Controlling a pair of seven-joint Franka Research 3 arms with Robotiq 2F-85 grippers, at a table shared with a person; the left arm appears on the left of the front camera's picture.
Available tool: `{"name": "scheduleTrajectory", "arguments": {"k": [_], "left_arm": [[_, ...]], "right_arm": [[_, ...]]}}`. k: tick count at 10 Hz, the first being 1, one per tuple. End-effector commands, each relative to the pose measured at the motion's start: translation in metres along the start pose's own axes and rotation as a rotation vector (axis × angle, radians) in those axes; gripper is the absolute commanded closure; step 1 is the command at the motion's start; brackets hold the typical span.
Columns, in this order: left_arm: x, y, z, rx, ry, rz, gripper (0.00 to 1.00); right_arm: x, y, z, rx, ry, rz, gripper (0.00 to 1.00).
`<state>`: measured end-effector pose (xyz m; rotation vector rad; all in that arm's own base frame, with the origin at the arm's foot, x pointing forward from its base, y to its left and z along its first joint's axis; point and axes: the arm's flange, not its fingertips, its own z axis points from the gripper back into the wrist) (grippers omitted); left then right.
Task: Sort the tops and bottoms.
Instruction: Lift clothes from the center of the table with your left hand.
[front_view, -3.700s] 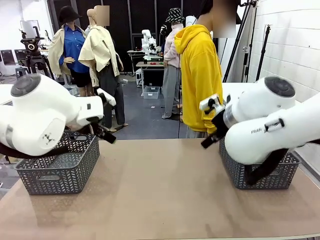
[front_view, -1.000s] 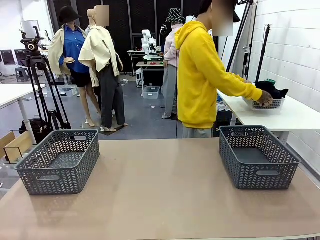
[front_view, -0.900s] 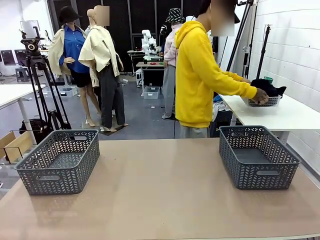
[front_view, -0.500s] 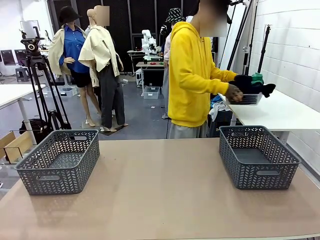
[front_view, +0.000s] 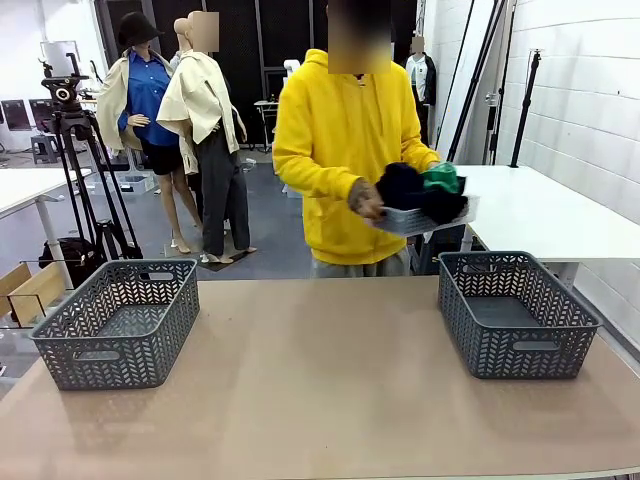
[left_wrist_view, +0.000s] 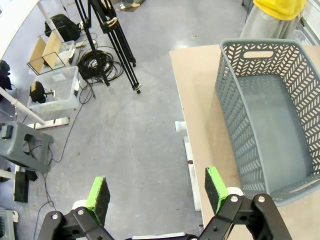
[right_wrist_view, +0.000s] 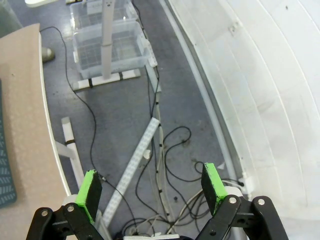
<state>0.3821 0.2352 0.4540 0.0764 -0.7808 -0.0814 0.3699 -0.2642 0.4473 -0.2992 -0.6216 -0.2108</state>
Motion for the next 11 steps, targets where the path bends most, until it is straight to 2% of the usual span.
{"name": "scheduleTrajectory", "arguments": {"k": [1, 11], "left_arm": [[-0.0018, 0.0021, 0.0, -0.001, -0.001, -0.001, 0.0], [-0.0018, 0.0021, 0.0, -0.001, -0.001, -0.001, 0.0]], "right_arm": [[-0.0002, -0.0007, -0.0003, 0.001, 0.005, 0.011, 0.0], [-0.0002, -0.0007, -0.0003, 0.001, 0.005, 0.011, 0.0]]}}
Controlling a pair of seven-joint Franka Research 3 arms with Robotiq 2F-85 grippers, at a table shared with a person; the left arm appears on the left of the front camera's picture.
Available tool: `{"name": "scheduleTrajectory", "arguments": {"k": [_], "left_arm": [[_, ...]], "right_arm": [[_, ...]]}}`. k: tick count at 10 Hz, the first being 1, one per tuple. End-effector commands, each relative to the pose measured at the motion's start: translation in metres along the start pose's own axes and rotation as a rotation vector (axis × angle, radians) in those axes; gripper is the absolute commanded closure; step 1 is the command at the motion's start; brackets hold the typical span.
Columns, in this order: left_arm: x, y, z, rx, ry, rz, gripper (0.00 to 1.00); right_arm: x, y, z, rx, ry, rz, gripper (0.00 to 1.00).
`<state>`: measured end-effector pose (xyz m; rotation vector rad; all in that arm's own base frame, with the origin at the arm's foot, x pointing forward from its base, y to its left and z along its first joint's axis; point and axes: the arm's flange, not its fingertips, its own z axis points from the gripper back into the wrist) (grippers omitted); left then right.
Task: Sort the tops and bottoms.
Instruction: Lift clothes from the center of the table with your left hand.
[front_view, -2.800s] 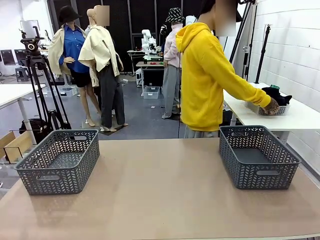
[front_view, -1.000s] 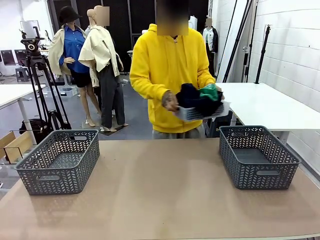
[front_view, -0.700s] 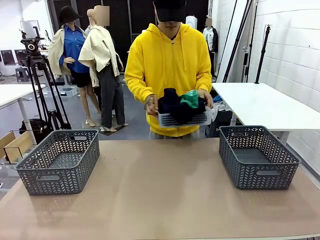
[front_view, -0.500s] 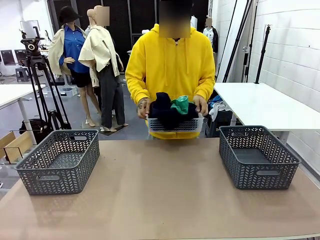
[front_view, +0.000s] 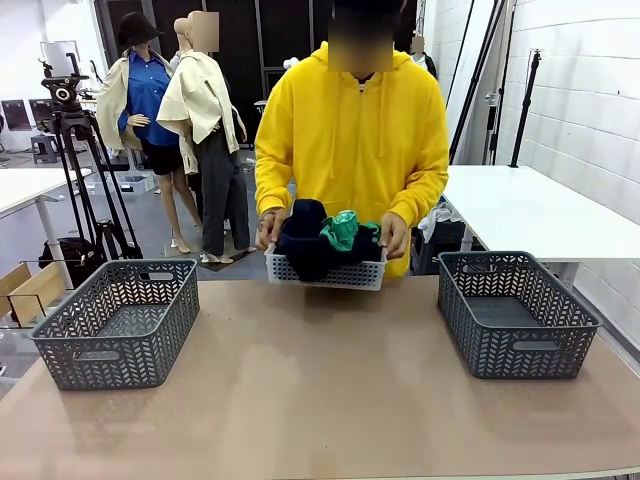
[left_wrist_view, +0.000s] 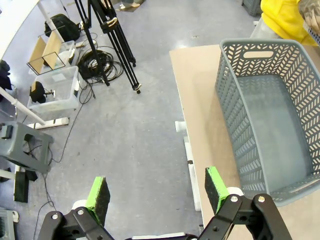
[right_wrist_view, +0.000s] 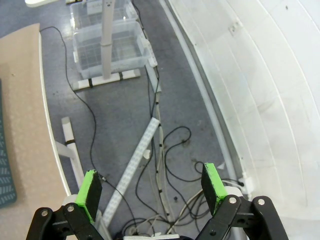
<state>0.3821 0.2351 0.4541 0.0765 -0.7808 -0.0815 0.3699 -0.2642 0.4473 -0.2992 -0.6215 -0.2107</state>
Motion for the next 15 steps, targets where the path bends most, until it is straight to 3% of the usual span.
{"name": "scheduleTrajectory", "arguments": {"k": [1, 15], "left_arm": [[-0.0019, 0.0021, -0.0001, -0.001, -0.001, -0.001, 0.0], [-0.0019, 0.0021, -0.0001, -0.001, -0.001, -0.001, 0.0]], "right_arm": [[-0.0002, -0.0007, -0.0003, 0.001, 0.005, 0.011, 0.0], [-0.0002, -0.0007, -0.0003, 0.001, 0.005, 0.011, 0.0]]}}
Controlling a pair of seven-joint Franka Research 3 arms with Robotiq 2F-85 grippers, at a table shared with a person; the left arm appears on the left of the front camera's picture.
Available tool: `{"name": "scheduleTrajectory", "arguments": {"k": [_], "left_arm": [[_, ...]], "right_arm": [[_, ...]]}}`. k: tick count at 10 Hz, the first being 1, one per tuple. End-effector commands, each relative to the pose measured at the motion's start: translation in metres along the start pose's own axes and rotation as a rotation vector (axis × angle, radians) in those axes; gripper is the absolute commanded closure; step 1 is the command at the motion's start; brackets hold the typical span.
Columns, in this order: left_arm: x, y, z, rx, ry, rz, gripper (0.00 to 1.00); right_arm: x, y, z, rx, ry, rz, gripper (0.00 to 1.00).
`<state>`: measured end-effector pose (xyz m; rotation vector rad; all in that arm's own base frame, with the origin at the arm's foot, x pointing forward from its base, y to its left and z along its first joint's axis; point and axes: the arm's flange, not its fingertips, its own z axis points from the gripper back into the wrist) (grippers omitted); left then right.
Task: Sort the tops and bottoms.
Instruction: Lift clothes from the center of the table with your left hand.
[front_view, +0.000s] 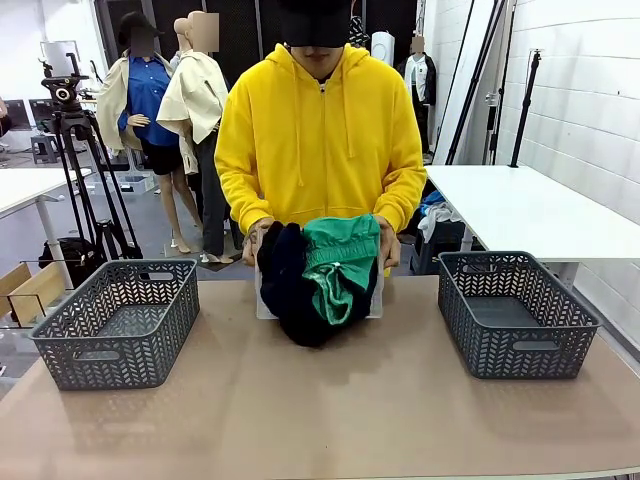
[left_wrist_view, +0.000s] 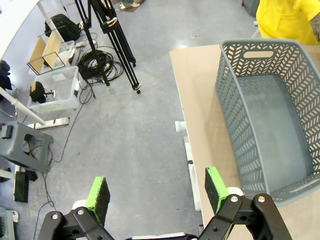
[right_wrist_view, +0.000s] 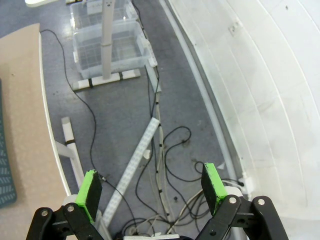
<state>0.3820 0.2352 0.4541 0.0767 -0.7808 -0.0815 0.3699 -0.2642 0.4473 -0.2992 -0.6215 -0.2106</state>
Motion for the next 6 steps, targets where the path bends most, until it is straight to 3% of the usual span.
{"name": "scheduleTrajectory", "arguments": {"k": [1, 6], "left_arm": [[-0.0019, 0.0021, -0.0001, -0.002, -0.001, -0.001, 0.0], [-0.0019, 0.0021, -0.0001, -0.002, -0.001, -0.001, 0.0]], "right_arm": [[-0.0002, -0.0007, -0.0003, 0.001, 0.005, 0.011, 0.0], [-0.0002, -0.0007, -0.0003, 0.001, 0.005, 0.011, 0.0]]}}
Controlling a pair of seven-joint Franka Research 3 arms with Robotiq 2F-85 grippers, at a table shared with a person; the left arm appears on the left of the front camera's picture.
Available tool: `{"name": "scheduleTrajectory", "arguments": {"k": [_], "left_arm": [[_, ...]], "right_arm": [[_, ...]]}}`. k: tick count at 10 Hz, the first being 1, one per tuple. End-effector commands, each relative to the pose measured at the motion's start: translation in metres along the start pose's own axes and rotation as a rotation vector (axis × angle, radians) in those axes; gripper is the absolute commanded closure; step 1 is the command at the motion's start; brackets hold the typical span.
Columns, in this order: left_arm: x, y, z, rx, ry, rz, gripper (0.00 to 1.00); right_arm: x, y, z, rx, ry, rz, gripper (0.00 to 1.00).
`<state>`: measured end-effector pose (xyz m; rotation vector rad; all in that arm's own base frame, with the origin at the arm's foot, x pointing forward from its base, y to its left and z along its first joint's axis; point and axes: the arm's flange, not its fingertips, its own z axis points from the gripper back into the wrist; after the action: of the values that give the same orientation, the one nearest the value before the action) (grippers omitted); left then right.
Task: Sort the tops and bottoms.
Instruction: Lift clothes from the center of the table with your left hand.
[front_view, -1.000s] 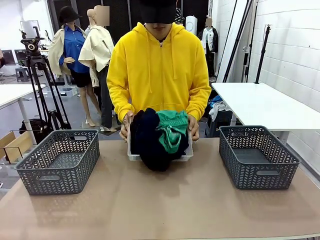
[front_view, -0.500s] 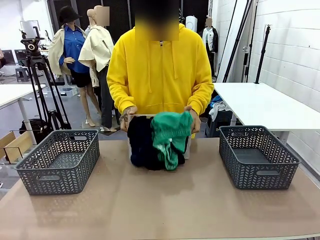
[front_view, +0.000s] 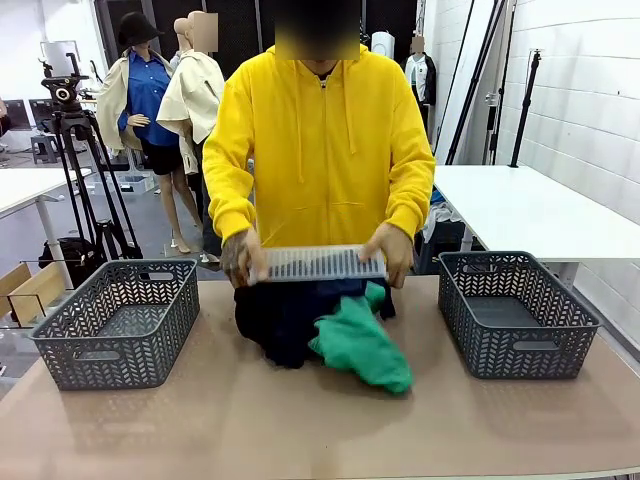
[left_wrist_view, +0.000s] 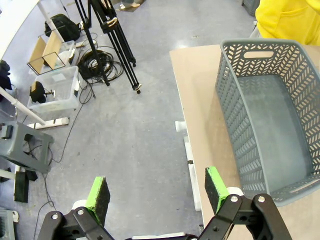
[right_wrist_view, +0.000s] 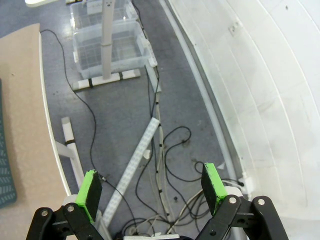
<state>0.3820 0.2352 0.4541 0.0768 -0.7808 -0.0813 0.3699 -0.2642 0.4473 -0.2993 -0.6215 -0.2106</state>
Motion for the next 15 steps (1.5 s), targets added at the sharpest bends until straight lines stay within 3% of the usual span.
{"name": "scheduleTrajectory", "arguments": {"k": [1, 15], "left_arm": [[-0.0018, 0.002, -0.0002, -0.002, -0.001, -0.001, 0.0], [-0.0018, 0.002, -0.0002, -0.002, -0.001, -0.001, 0.0]], "right_arm": [[-0.0002, -0.0007, -0.0003, 0.001, 0.005, 0.011, 0.0], [-0.0002, -0.0007, -0.0003, 0.001, 0.005, 0.011, 0.0]]}}
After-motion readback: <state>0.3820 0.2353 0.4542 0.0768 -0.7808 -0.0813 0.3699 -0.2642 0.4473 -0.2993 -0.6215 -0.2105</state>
